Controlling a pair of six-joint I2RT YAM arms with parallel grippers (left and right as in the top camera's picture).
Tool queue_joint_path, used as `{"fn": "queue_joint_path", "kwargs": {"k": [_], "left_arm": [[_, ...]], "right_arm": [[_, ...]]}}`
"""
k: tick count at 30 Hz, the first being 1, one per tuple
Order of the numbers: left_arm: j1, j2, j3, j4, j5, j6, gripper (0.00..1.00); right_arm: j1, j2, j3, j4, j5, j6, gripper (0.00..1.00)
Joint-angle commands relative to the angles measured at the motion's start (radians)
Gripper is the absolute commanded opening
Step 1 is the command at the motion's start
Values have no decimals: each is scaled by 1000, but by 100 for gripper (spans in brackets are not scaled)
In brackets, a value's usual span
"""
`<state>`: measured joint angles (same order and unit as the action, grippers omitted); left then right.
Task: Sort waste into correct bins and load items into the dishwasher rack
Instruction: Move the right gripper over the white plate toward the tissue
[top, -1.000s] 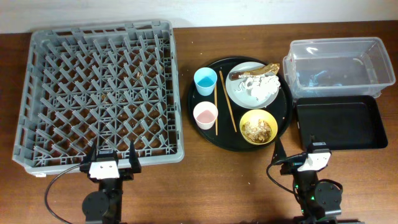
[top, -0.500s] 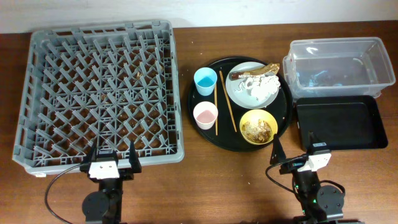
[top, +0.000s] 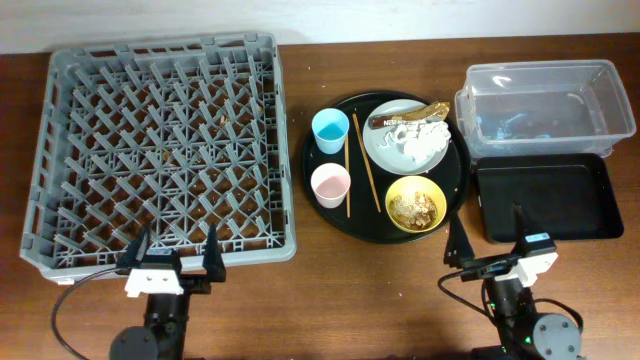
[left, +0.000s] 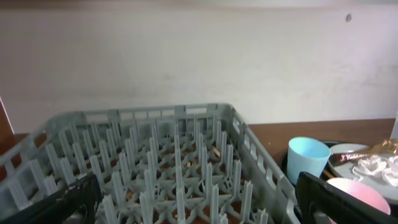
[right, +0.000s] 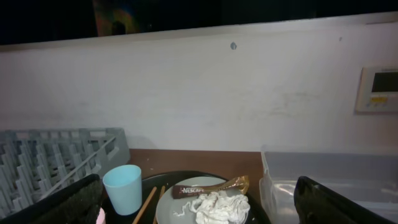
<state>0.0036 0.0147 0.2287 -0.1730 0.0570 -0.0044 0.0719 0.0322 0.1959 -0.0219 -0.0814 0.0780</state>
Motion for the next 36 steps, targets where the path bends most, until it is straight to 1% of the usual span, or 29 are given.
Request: {"fn": "queue_joint_path", "kwargs": {"k": [1,5,8,14,19,26,29,33,36], "left_arm": [[6,-8,62,-1,14,-13,100],[6,-8,89,-2,14,-13,100],[6,-3,107,-1,14,-13,100],[6,68,163,-1,14,-13,100],[6,169,267,-23,14,-2,100],[6,372,482,-185,7,2,100],[6,443,557,-248,7,2,100],[6,486,597,-277,7,2,100],[6,488,598,-277,7,2,100]], "right_arm": [[0,61,58,-1,-13,-23,98],[0,180,124,-1,-13,-24,98],[0,259,183,-1,-17,-83,98],[0,363,261,-1,-21,-105,98],[0,377,286,-1,-24,-105,99],[0,386,314,-2,-70,-104,99],[0,401,349,-40,-69,-105,98],[0,425,397,-95,-74,-105,98],[0,440,420,-103,-103,-105,99]]}}
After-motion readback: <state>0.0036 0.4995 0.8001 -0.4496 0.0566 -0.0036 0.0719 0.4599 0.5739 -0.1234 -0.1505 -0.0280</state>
